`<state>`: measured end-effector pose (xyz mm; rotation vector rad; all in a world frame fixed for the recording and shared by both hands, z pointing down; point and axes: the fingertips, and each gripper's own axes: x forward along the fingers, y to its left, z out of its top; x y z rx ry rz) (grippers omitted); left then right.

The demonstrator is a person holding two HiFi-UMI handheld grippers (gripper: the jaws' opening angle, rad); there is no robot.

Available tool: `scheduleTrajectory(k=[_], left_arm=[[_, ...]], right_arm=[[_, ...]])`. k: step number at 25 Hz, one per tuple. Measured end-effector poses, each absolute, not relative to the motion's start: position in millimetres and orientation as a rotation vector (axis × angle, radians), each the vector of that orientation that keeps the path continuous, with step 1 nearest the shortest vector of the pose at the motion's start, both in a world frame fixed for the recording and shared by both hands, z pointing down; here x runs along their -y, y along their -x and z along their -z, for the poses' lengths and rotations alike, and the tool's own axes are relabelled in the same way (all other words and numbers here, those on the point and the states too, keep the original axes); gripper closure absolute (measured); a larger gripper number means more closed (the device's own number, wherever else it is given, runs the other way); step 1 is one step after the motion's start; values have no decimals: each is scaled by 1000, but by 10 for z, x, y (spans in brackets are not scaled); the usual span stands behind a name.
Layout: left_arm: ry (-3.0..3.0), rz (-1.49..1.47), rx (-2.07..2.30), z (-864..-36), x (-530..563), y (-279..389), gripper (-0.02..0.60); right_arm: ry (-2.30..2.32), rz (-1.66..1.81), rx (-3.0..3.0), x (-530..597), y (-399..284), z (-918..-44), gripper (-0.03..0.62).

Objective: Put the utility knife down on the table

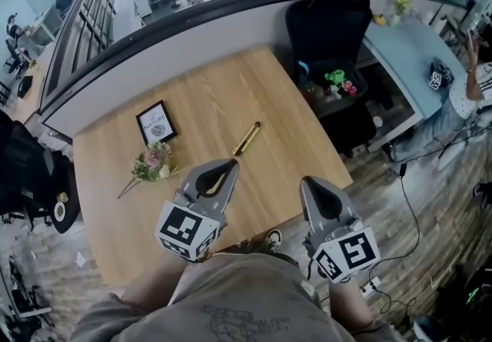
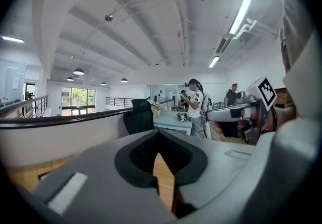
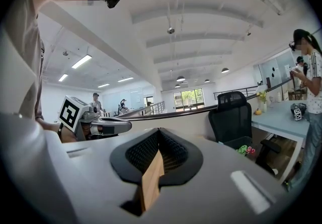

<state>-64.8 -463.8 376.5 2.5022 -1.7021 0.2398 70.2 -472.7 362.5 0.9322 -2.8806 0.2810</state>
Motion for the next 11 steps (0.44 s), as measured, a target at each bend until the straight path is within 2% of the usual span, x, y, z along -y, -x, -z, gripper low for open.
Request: scheduleTrajectory(k=[11], left_arm=[[-2489,-249,1687,-3790,4651,674,580]], right_arm=[[-915,-277,2877,4769,-664,-3658,583]])
